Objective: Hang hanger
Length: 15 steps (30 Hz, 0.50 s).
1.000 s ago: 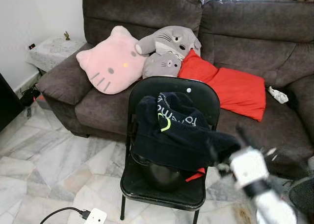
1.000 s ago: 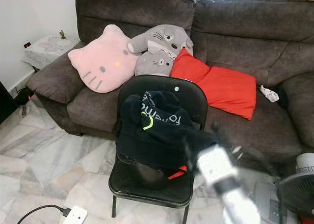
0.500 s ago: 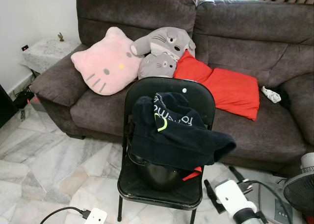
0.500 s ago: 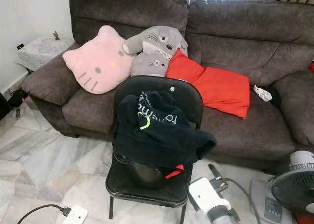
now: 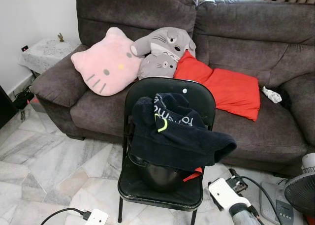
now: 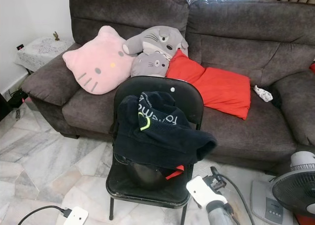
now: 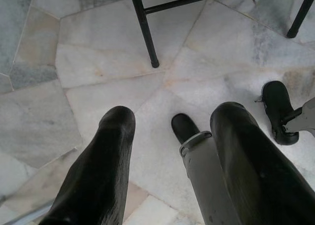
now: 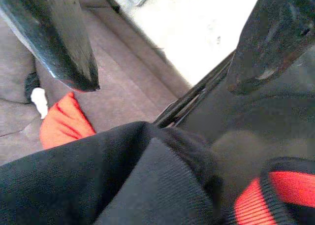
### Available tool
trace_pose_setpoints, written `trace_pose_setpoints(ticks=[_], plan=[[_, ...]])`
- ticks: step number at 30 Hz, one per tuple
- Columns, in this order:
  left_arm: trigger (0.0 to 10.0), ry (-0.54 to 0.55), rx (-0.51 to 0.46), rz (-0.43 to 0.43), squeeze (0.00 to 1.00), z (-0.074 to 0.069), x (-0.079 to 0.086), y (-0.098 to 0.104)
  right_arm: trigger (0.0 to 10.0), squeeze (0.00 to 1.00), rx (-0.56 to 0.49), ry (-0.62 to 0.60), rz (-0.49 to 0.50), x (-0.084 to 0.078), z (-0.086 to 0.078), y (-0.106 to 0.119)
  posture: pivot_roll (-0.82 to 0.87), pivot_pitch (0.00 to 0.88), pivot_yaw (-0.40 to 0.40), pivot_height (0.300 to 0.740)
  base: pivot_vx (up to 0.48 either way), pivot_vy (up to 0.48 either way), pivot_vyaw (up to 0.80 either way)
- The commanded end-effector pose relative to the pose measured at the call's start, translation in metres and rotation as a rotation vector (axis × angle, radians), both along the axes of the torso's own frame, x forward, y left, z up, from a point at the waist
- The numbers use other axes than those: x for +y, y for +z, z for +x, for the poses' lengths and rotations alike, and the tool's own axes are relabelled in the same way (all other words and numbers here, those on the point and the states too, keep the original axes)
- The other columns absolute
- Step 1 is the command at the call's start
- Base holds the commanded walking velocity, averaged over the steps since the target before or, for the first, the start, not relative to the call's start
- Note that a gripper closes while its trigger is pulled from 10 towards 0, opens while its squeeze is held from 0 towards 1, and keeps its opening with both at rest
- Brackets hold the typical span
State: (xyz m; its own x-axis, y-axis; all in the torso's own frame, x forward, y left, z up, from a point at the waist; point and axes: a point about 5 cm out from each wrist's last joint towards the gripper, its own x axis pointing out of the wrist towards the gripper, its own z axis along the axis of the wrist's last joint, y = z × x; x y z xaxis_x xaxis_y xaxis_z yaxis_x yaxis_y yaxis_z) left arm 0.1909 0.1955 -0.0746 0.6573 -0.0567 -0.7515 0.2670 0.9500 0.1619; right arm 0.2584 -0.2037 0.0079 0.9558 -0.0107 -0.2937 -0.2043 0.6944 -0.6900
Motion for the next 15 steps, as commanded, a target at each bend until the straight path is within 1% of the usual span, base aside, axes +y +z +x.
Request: trace_pose_setpoints(ticks=[1, 4, 15], plan=[[10.0, 0.012, 0.025, 0.006, 0.0, -0.006, 0.002, -0.003, 10.0, 0.0, -0.005, -0.017, -0.005, -0.006, 0.0, -0.001, -0.14, 0.086, -0.004, 0.74, 0.0, 0.0, 0.0], [10.0, 0.008, 0.026, 0.007, 0.0, -0.006, 0.002, -0.003, 10.0, 0.0, -0.018, -0.016, -0.002, -0.008, 0.006, -0.001, -0.14, 0.087, 0.0, 0.74, 0.0, 0.0, 0.0], [10.0, 0.008, 0.024, 0.011, 0.0, -0.006, 0.003, -0.003, 10.0, 0.0, -0.066, 0.046, 0.021, 0.0, 0.025, 0.01, -0.13, 0.088, 0.006, 0.74, 0.0, 0.0, 0.0]])
